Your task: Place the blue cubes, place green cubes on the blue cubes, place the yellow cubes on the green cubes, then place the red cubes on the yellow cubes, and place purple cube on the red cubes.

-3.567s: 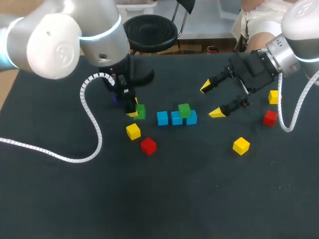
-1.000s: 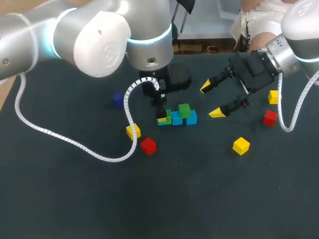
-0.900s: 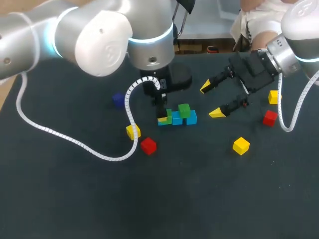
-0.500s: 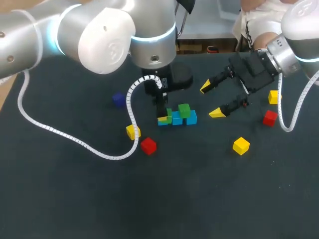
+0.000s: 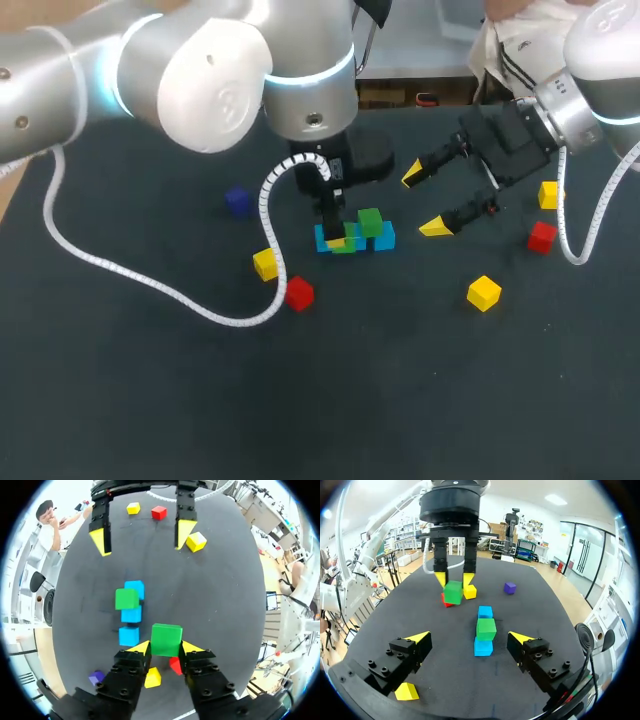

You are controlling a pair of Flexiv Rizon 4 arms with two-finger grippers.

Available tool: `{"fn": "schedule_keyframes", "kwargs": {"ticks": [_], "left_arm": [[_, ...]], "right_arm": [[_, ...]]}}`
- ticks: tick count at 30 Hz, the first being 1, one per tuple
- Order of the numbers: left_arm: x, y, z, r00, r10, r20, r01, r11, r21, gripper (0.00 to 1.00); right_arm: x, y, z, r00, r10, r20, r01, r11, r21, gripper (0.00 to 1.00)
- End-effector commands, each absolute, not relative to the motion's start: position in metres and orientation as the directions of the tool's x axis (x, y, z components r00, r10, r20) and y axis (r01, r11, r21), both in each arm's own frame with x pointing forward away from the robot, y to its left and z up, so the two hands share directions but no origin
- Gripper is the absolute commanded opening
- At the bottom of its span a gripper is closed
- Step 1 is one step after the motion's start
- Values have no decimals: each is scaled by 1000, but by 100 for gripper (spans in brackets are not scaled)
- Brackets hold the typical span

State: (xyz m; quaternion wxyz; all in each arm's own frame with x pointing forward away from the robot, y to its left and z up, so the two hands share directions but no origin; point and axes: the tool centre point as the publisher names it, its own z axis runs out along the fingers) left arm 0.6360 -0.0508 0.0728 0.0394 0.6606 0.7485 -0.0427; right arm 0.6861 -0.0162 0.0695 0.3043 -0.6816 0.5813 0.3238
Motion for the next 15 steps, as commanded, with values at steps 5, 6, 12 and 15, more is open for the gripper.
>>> {"fn": "schedule_keyframes", "kwargs": {"ticks": [5, 6, 12, 15], "left_arm": [[623, -57, 77, -137, 982, -133, 990, 141, 20, 0], [624, -56, 77, -145, 981, -130, 989, 149, 23, 0], [634, -52, 77, -181, 978, -107, 982, 185, 30, 0], [640, -52, 73, -198, 975, -98, 979, 201, 24, 0]], "right_arm": [[686, -16, 69, 116, -594, -796, -989, -139, -40, 100], [686, -16, 69, 116, -594, -796, -989, -139, -40, 100], [686, -16, 69, 116, -594, -796, -989, -139, -40, 100], [686, -16, 69, 116, -594, -796, -989, -139, -40, 100]]}}
